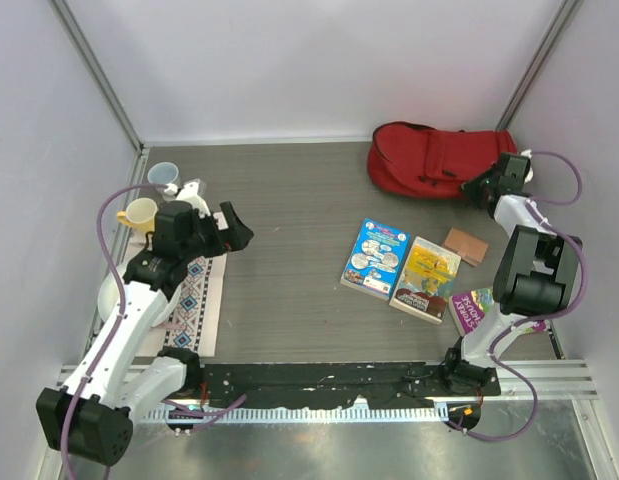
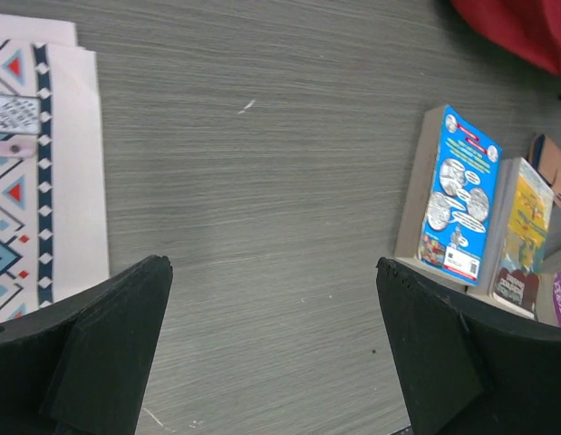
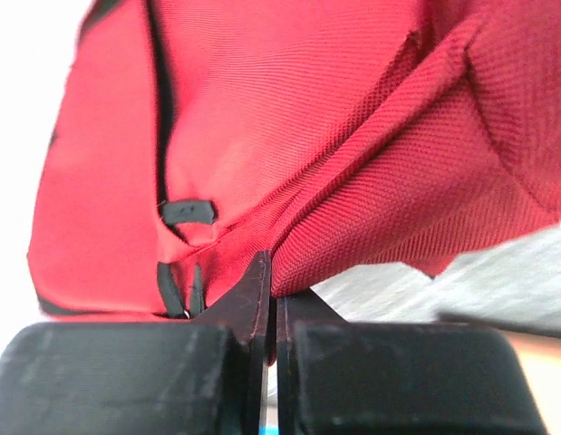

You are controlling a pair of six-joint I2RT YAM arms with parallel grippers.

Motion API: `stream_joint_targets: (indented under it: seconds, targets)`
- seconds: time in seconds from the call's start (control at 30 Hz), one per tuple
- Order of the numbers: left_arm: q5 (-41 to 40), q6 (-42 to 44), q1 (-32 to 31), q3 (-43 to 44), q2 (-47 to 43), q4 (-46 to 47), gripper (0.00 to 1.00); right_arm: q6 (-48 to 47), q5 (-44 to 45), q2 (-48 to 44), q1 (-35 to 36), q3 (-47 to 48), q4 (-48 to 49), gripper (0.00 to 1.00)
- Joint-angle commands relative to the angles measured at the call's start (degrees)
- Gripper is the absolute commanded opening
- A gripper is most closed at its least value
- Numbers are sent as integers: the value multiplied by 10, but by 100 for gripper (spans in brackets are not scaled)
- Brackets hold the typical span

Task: Pack the student bag
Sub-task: Move the student bag to the center of the board.

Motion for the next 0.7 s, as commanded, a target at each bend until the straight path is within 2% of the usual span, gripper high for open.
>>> stream_joint_targets:
  seconds: [0.0,0.1,0.27,0.4,0.6,0.67]
  targets:
    - [-47,-11,-55,39,-2,23,100,24,-116,-73,30,34,76,1]
    - [-61,-20,-77,44,4,23,100,27,-151,-82,67,55,67,1]
    - [-75,-31,-101,70,17,24,100,9,-148,-111,157,42,41,1]
    - [-76,-34,-127,105,26,21,100,17,-125,-153,237,-53,68,1]
    - [-75,-34,-157,138,56,20,100,32,-134,-198,261,-197,110,1]
    - [-76,-37,-172,137,66,34,100,21,-138,-209,261,-217,108,1]
